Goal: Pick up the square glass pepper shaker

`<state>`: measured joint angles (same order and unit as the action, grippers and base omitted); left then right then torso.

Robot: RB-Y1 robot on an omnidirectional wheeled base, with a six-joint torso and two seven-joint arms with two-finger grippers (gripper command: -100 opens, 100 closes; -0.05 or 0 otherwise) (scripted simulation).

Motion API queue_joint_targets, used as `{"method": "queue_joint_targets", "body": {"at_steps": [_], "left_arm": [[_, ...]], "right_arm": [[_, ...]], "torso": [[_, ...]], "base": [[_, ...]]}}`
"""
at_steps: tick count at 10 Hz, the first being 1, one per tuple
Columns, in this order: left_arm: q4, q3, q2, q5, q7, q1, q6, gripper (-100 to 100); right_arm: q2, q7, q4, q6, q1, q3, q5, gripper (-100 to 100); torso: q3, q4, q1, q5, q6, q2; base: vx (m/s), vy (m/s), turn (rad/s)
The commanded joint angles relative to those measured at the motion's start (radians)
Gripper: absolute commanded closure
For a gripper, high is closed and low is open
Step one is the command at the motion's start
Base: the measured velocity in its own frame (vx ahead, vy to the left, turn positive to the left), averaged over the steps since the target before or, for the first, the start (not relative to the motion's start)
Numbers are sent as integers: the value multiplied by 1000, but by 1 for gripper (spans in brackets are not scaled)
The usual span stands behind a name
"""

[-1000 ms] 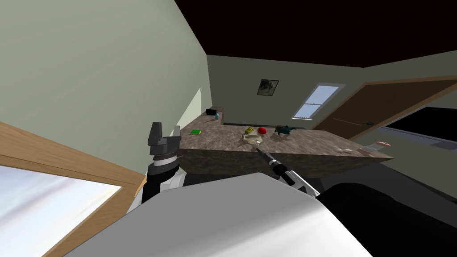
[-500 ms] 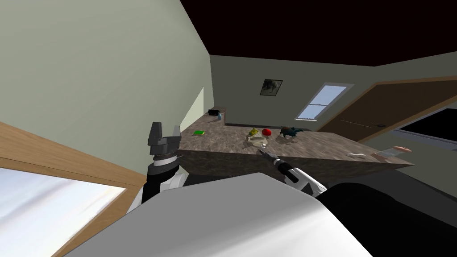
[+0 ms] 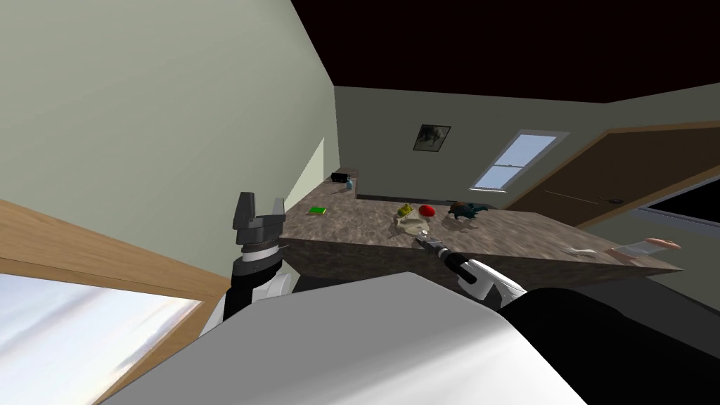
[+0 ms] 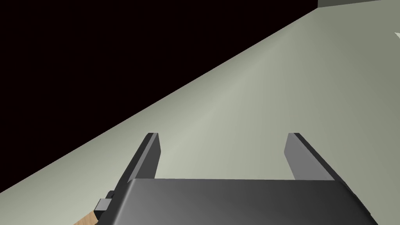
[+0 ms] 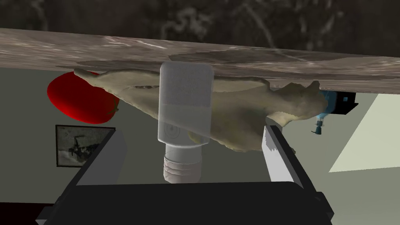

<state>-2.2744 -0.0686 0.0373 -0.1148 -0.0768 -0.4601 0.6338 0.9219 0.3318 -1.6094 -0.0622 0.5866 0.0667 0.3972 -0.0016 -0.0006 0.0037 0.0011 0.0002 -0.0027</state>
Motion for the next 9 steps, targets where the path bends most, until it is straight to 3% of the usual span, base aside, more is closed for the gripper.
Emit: {"method": "queue_joint_targets", "body": {"at_steps": [1,3,4,5,6,8,9], "left_arm": [[0,0,0,0,0,0,0,0],[0,0,0,0,0,0,0,0],[0,0,0,0,0,0,0,0],[0,0,0,0,0,0,0,0],[0,0,0,0,0,0,0,0],[0,0,0,0,0,0,0,0],[0,0,0,0,0,0,0,0]], "right_arm": [[29,19,20,14,-5,-4,14,-100],[76,41,44,32,-8,-8,31,-100],[67,32,37,26,-7,-7,25,-100],[68,34,37,29,-7,-7,26,0],[62,34,87,-21,-57,-26,56,-100],[62,34,140,-35,-91,-26,56,-100],[55,34,169,-79,-131,-44,86,-100]], "torso": [[0,0,0,0,0,0],[1,0,-1,0,1,2],[2,1,-1,0,1,3],[2,1,-3,-1,1,4],[2,1,-3,-1,1,4],[2,1,-1,0,0,3],[2,1,-2,-1,0,3]], "base": [[46,47,24],[22,46,-7],[5,14,-10],[0,0,0],[15,37,-155],[15,41,-50],[18,42,-153]]}}
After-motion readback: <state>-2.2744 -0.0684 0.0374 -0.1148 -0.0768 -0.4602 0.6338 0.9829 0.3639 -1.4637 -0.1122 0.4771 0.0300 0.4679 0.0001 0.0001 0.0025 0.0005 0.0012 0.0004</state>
